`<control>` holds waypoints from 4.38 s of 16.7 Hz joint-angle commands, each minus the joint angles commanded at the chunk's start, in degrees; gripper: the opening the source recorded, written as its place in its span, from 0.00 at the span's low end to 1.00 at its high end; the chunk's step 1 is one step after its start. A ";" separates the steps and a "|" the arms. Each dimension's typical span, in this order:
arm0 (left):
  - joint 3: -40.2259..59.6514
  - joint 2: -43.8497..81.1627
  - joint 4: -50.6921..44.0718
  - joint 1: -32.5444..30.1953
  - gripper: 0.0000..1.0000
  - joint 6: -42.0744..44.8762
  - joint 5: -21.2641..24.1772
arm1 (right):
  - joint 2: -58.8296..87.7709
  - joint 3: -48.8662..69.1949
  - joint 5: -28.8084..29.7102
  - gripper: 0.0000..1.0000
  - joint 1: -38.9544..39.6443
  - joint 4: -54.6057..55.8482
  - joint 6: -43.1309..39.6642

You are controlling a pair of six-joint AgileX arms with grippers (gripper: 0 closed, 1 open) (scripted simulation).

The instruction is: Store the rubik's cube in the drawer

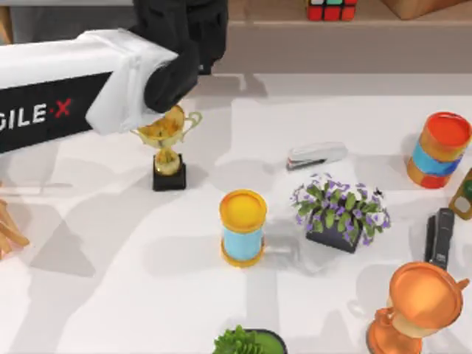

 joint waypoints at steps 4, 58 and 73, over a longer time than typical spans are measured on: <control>13.54 19.96 5.40 -7.42 1.00 0.28 -6.52 | 0.00 0.00 0.00 1.00 0.00 0.00 0.00; 43.58 44.08 0.14 -10.06 0.00 0.78 -9.97 | 0.00 0.00 0.00 1.00 0.00 0.00 0.00; 44.79 35.95 -8.58 -16.24 0.00 1.41 -12.87 | 0.00 0.00 0.00 1.00 0.00 0.00 0.00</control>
